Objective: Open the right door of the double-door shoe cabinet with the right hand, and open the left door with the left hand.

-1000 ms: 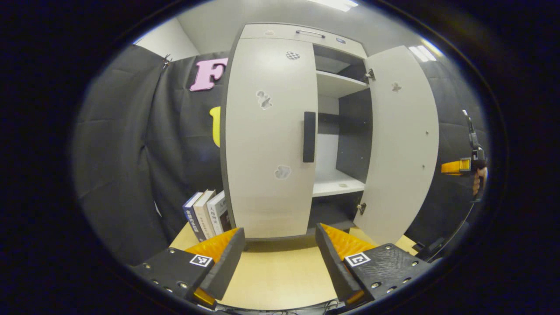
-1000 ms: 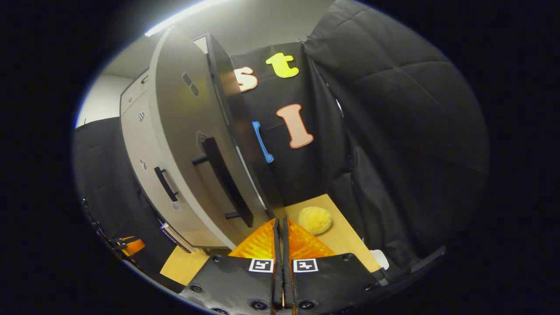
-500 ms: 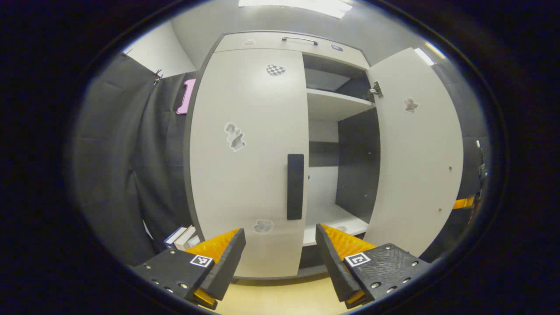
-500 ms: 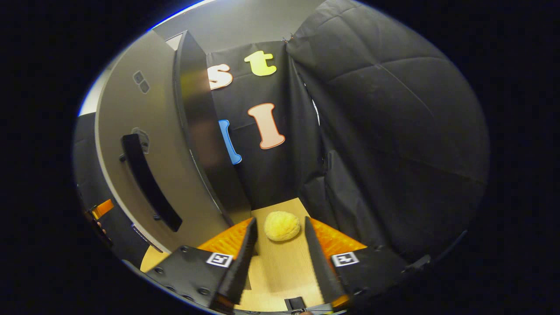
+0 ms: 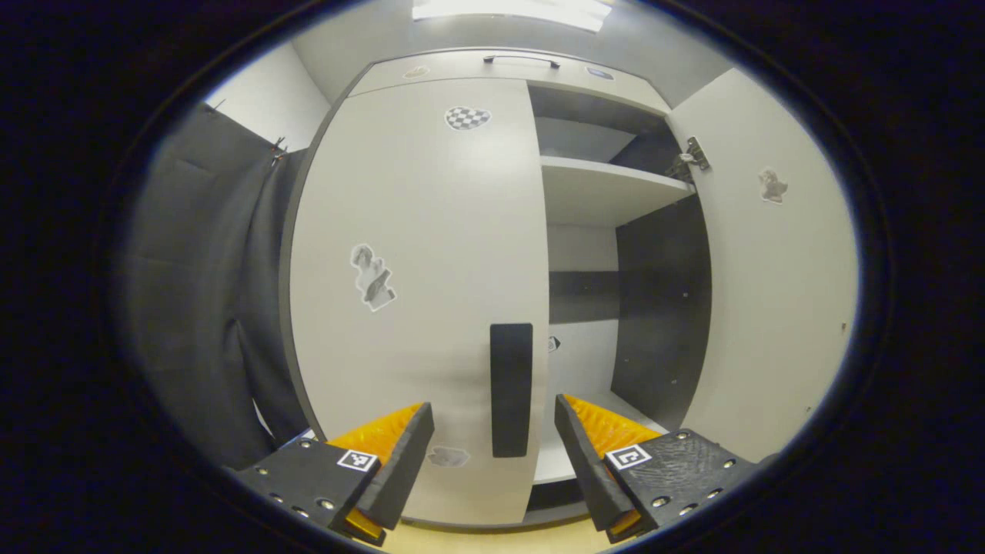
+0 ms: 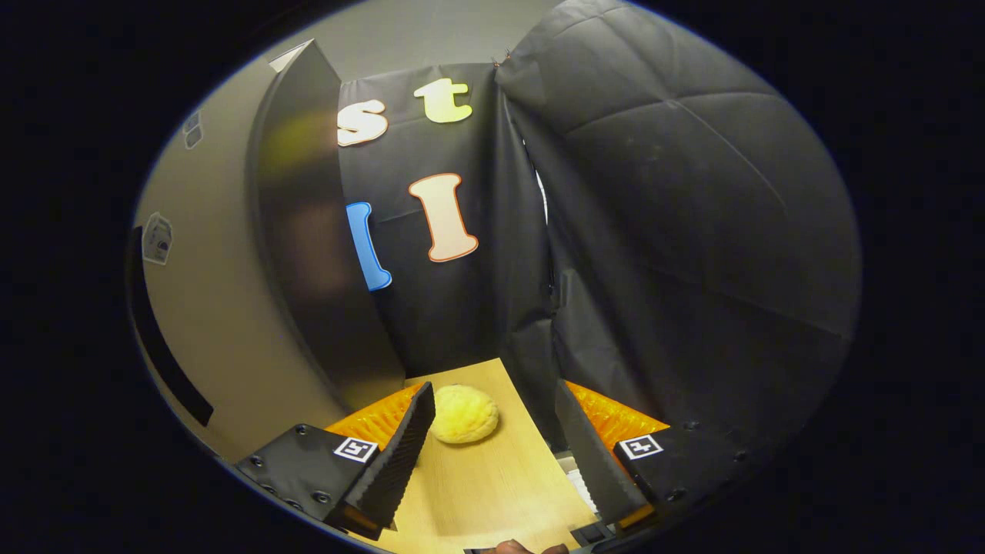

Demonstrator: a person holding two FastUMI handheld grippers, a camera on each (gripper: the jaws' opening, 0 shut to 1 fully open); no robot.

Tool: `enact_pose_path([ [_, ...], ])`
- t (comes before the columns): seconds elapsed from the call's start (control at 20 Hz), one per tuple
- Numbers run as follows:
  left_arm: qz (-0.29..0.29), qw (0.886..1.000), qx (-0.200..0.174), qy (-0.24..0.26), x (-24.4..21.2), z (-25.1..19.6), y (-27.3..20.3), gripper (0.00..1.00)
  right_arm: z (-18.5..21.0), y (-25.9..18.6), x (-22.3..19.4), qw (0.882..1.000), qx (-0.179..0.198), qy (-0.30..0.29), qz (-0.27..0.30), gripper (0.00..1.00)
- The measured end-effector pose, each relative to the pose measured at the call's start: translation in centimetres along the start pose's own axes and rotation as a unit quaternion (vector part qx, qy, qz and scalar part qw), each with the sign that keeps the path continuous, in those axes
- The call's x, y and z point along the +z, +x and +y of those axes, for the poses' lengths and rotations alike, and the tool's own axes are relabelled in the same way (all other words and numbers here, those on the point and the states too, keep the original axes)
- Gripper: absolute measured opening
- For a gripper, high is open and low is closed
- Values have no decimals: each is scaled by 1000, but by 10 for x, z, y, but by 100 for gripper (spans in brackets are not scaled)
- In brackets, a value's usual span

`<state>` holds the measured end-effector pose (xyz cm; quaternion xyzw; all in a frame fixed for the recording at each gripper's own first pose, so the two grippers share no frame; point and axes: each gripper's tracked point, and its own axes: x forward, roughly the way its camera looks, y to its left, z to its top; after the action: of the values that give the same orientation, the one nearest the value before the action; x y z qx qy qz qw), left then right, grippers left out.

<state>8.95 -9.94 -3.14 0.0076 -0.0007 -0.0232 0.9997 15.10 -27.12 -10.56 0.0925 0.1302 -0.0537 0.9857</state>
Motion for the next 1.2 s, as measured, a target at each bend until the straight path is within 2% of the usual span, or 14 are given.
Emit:
enact_pose_path([
  [0.15,-6,1000,0,-11,5,-6,7,90,-6,17,10,1000,0,-16,-1,98],
  [0.2,-10,1000,2,-10,7,-7,9,72,-6,19,16,1000,-1,-26,-8,98],
  [0.3,-12,1000,3,0,9,-7,13,62,-7,25,25,999,1,-39,-19,98],
  [0.4,-19,1000,15,15,13,-2,13,66,-8,30,30,999,5,-45,-25,98],
  [0.45,-19,999,24,17,12,2,17,60,-8,33,31,998,8,-48,-26,98],
  [0.5,-17,1000,23,12,11,0,18,48,-7,34,30,998,11,-49,-27,92],
  [0.65,-3,1000,21,-5,6,-3,16,50,-5,36,24,998,15,-52,-19,92],
  [0.7,2,1000,23,-11,4,-3,17,49,-5,37,24,998,18,-52,-18,98],
  [0.75,2,999,28,-21,3,-1,19,48,-4,38,22,998,22,-54,-18,93],
  [0.9,5,999,30,-25,4,-4,15,31,-2,40,15,998,30,-46,-13,92],
  [0.95,5,999,32,-18,4,-2,16,31,4,42,10,998,42,-36,-9,98],
  [1.0,7,999,33,-13,3,-1,16,28,8,43,5,998,49,-30,-5,93],
  [1.05,8,999,36,-10,2,1,16,27,8,45,1,998,51,-28,-1,93],
  [1.2,14,999,37,1,2,3,16,12,14,42,-2,998,54,-36,2,92],
])
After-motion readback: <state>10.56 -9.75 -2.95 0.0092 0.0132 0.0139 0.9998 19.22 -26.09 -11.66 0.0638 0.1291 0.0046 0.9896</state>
